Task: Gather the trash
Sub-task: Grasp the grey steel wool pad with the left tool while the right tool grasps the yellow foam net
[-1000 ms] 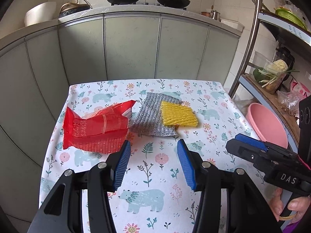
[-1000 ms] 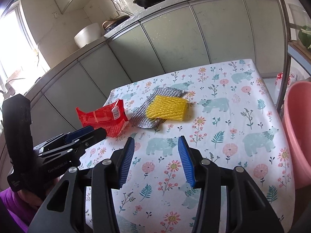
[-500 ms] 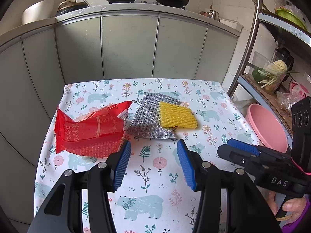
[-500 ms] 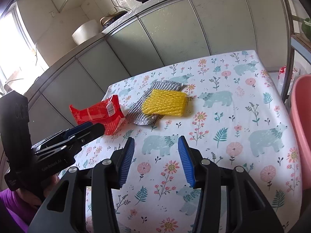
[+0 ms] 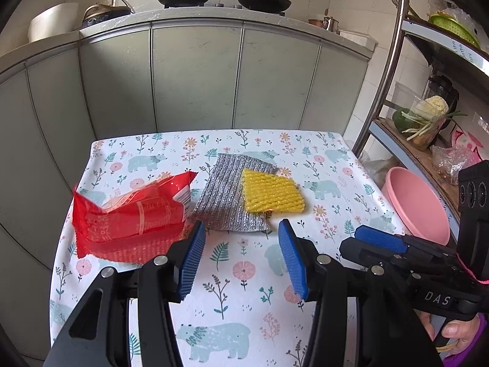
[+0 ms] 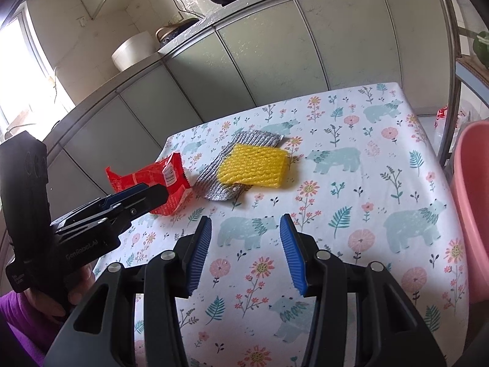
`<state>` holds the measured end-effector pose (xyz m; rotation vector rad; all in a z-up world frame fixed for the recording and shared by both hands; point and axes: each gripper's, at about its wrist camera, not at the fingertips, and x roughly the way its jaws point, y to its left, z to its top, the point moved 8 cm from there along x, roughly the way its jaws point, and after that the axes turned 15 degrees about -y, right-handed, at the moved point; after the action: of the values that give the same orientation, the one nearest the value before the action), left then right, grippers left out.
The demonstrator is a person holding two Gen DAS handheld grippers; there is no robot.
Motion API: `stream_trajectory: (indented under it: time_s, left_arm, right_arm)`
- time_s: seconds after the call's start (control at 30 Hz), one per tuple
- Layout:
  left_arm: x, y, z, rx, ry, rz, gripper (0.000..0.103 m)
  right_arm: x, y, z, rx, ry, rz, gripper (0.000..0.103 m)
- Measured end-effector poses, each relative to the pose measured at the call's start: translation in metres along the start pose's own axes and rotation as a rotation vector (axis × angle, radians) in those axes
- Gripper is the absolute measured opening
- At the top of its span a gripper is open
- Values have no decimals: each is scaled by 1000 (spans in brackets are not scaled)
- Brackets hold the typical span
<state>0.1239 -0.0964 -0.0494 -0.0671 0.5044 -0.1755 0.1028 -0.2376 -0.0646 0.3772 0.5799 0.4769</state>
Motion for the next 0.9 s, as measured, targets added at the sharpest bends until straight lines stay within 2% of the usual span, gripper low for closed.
stream_trajectory:
  time_s: [0.27, 0.53, 0.7, 0.9]
  left_arm:
    - [12, 9, 9, -11, -24, -1, 49]
    - [36, 18, 24, -78, -10, -49, 49]
    - [59, 16, 32, -135, 44, -108, 50]
    - [97, 17, 32, -134, 80, -78, 50]
  right_arm:
    - [13, -10, 14, -14, 2, -31, 48]
    - [35, -5, 26, -73, 29, -26, 48]
    - [68, -1, 27, -100, 87, -12, 48]
    - [100, 5, 26, -190, 114, -42, 49]
